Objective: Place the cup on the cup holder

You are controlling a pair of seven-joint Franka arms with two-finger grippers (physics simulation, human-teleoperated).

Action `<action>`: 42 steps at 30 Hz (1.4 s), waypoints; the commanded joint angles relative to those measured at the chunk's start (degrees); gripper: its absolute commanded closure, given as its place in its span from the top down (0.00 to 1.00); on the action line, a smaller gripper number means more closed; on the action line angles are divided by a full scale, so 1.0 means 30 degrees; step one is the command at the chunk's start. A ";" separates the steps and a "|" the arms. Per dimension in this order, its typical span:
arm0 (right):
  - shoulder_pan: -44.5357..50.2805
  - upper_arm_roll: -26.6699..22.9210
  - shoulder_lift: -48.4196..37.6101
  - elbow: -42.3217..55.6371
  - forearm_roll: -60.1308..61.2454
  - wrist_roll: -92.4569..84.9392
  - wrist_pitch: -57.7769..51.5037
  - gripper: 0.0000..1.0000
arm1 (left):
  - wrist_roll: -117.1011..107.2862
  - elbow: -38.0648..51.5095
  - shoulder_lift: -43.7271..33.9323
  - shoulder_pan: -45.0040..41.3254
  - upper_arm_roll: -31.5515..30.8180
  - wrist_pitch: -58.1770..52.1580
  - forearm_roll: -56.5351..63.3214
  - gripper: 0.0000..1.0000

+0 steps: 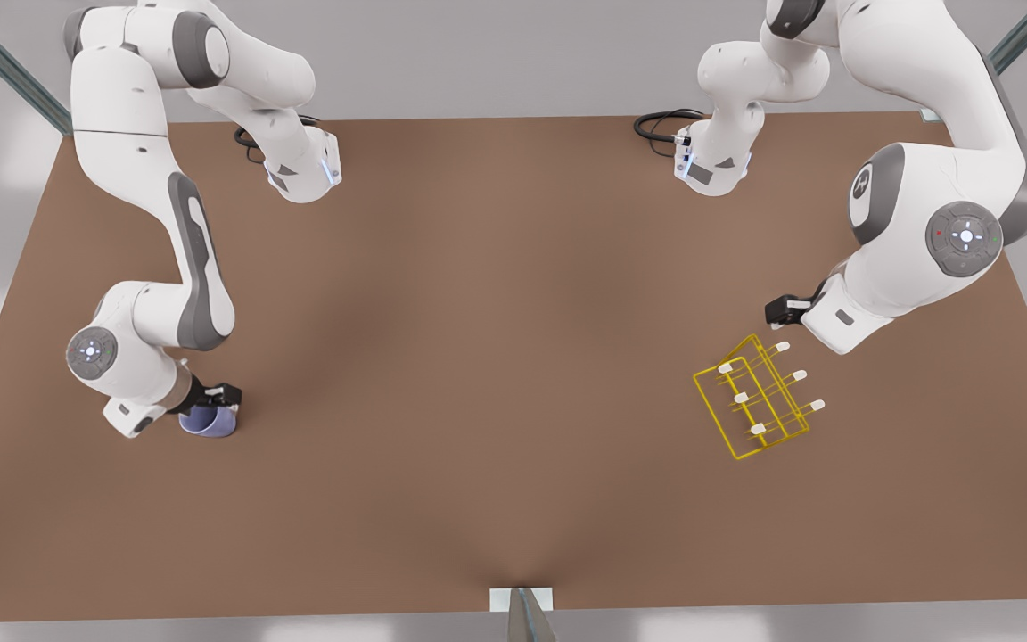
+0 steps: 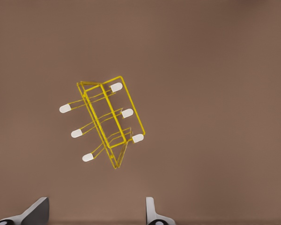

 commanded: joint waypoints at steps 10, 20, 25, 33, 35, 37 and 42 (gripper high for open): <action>-0.0236 0.0000 0.0221 -0.0044 0.0040 -0.1178 0.0456 1.00 | -0.0027 0.0009 0.0018 0.0000 -0.0035 -0.0012 -0.0017 1.00; -0.0382 0.0000 0.1803 0.0102 0.0070 -0.1090 0.1012 1.00 | -0.0027 0.0009 0.0135 0.0000 -0.0035 -0.0012 -0.0017 1.00; -0.0353 0.0000 0.2213 0.0102 0.0099 -0.0797 0.1511 1.00 | -0.0027 0.0009 0.0106 0.0000 -0.0035 -0.0100 -0.0017 1.00; -0.0353 0.0000 0.2887 0.0219 0.0480 -0.0767 0.1599 0.99 | -0.0027 0.0009 0.0106 -0.0029 -0.0357 -0.0100 -0.0017 1.00; -0.0382 0.0000 0.2916 0.0219 0.0568 -0.0767 0.1599 0.94 | -0.0027 0.0009 0.0106 -0.0029 -0.0357 -0.0100 -0.0017 1.00; -0.0411 0.0000 0.2916 0.0219 0.0568 -0.0796 0.1599 0.82 | -0.0027 0.0009 0.0106 0.0000 -0.0357 -0.0100 -0.0017 1.00; -0.0411 0.0000 0.2916 0.0219 0.0568 -0.0972 0.1569 0.45 | -0.0027 0.0009 0.0106 -0.0029 -0.0387 -0.0100 -0.0017 1.00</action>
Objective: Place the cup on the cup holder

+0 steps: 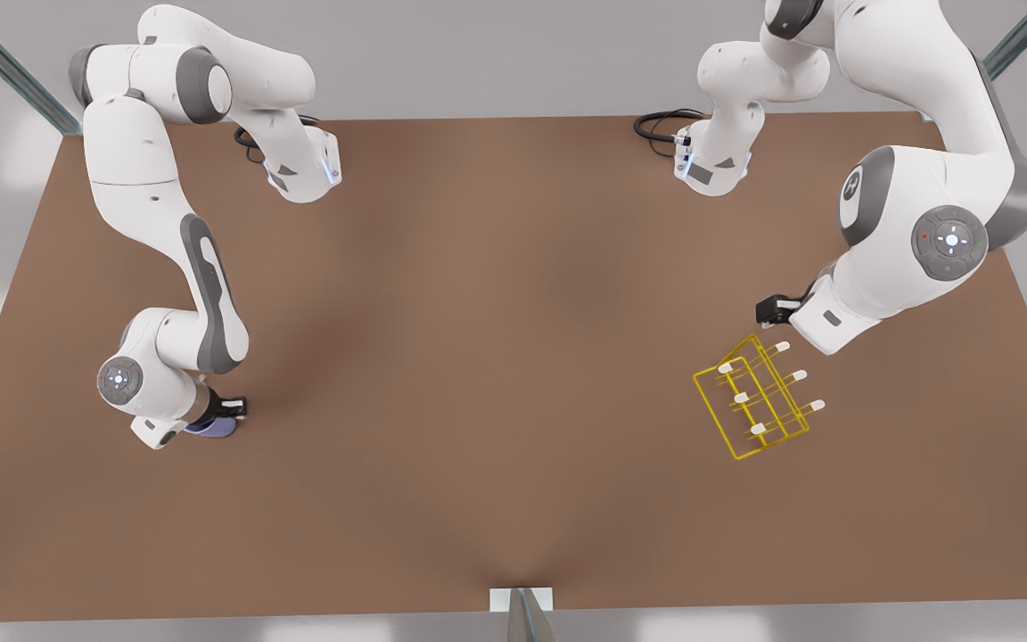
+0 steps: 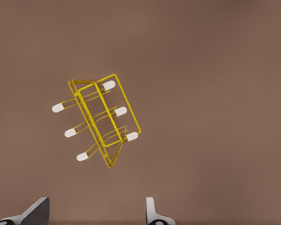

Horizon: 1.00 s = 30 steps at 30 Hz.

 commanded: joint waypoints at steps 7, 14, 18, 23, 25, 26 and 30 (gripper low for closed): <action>-0.0003 -0.0030 -0.0048 0.0038 -0.0053 -0.0311 -0.0189 0.21 | -0.0003 0.0006 -0.0023 -0.0012 -0.0008 -0.0041 0.0011 1.00; 0.0290 -0.0001 -0.0341 0.2380 0.0034 -0.0135 -0.3352 0.21 | -0.0003 0.0006 -0.0023 -0.0012 -0.0008 -0.0011 0.0011 1.00; 0.0348 0.0556 -0.0312 0.3876 0.2023 -0.0340 -0.5432 0.21 | -0.0032 0.0006 -0.0023 -0.0012 -0.0067 -0.0041 0.0011 1.00; 0.1373 0.1611 -0.0253 0.5604 0.6505 -0.0252 -0.8626 0.21 | -0.0003 0.0006 0.0006 -0.0012 -0.0067 -0.0011 0.0011 1.00; 0.1901 0.2077 -0.0136 0.5604 0.8672 -0.0369 -0.8627 0.21 | -0.0032 0.0006 0.0006 -0.0012 -0.0067 -0.0011 0.0011 1.00; 0.1901 0.2899 -0.0136 0.5604 0.9321 -0.0252 -0.8627 0.21 | -0.0003 0.0006 0.0006 -0.0012 -0.0067 -0.0011 0.0011 1.00; 0.1901 0.4569 -0.0107 0.5633 1.2133 -0.0398 -0.9711 0.21 | -0.0032 0.0006 0.0035 -0.0012 -0.0155 0.0018 0.0011 1.00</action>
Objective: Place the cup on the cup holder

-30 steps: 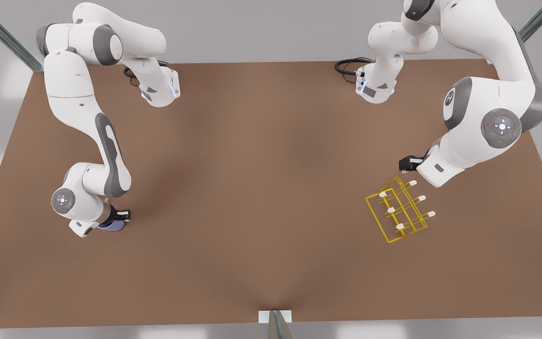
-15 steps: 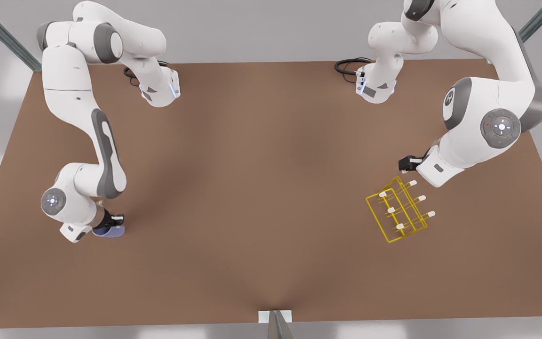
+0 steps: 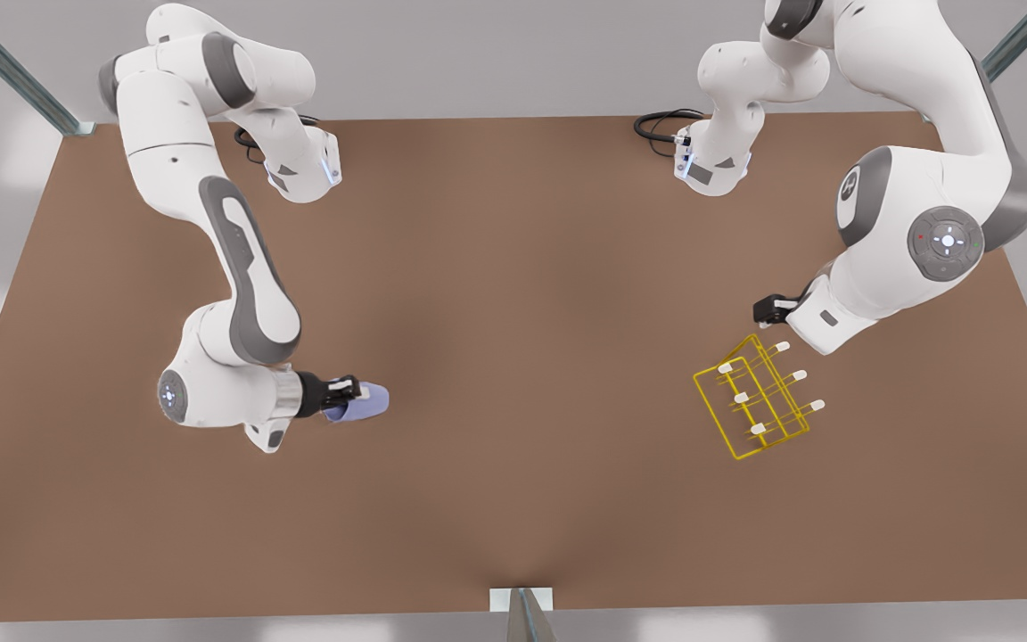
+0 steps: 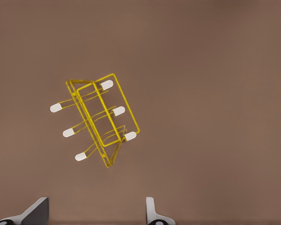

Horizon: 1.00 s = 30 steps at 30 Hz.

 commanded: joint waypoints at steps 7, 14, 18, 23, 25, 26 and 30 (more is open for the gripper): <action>0.2186 0.0770 0.3342 0.2434 0.8754 -0.2128 -0.2846 0.21 | -0.0017 -0.0016 0.0112 -0.0410 -0.0026 0.0057 0.0022 1.00; 0.5320 0.0741 1.1136 1.1341 1.1860 -0.3270 -0.3520 0.21 | 0.0013 -0.0016 0.0112 -0.0439 -0.0026 0.0057 0.0022 1.00; 0.6961 0.0653 1.3392 1.2835 1.3499 -0.5409 -0.3286 0.21 | 0.0013 -0.0016 0.0141 -0.0439 -0.0026 0.0116 0.0022 1.00; 0.7810 0.0712 1.3803 1.2777 1.5521 -0.9072 -0.3696 0.21 | -0.0017 -0.0016 0.0258 -0.0439 -0.0026 0.0175 0.0022 1.00; 0.7958 0.0741 1.3832 1.2777 1.5727 -0.9247 -0.3696 0.21 | -0.0017 -0.0016 0.0258 -0.0439 -0.0026 0.0175 0.0022 1.00; 0.8133 0.0712 1.3832 1.2777 1.5873 -0.9481 -0.3667 0.21 | -0.0017 -0.0016 0.0258 -0.0439 -0.0026 0.0146 0.0022 1.00; 0.8456 0.0565 1.4066 1.2777 1.5932 -1.0067 -0.3432 0.21 | -0.0017 -0.0016 0.0258 -0.0439 -0.0026 0.0145 0.0022 1.00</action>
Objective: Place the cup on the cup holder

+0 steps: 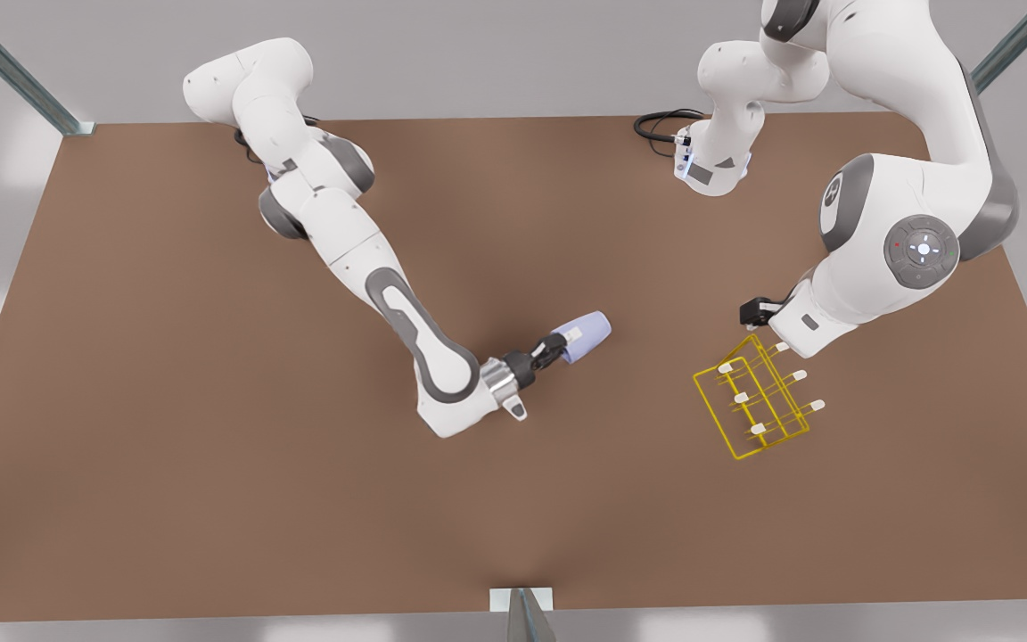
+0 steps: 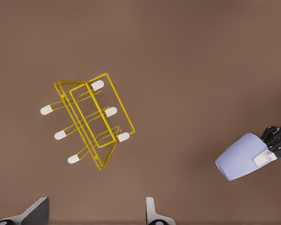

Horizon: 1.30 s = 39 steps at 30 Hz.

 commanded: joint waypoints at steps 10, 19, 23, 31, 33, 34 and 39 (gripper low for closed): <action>0.0369 -0.1074 0.0536 -0.0020 0.0152 -0.6947 0.0966 0.27 | 0.0020 0.0009 0.0240 0.0089 0.0025 0.0017 -0.0018 1.00; 0.0545 -0.1455 0.0536 -0.0078 0.0152 -0.7035 0.1347 1.00 | 0.0020 0.0009 0.0211 0.0001 0.0025 -0.0013 0.0011 1.00; -0.0158 -0.1631 0.0389 -0.0371 -0.0169 -0.7064 0.1025 1.00 | 0.0020 0.0009 0.0211 0.0001 0.0025 -0.0013 0.0011 1.00; -0.2794 -0.1602 -0.0576 -0.0635 -0.3333 -0.7005 -0.1611 1.00 | -0.0009 0.0009 0.0211 -0.0029 -0.0004 -0.0013 0.0011 1.00; -0.4903 -0.1602 -0.2128 -0.0635 -0.6377 -0.7064 -0.3076 1.00 | -0.0009 0.0009 0.0211 -0.0263 -0.0004 -0.0013 -0.0018 1.00; -0.5753 -0.1572 -0.3358 -0.0635 -0.8253 -0.7005 -0.3691 1.00 | -0.0009 0.0009 0.0240 -0.0438 -0.0004 -0.0042 -0.0018 1.00; -0.7981 -0.1660 -1.0270 -0.0518 -1.6220 0.1602 -0.6679 1.00 | 0.0339 0.0155 0.2875 -0.6736 -0.0004 0.1187 -0.0457 1.00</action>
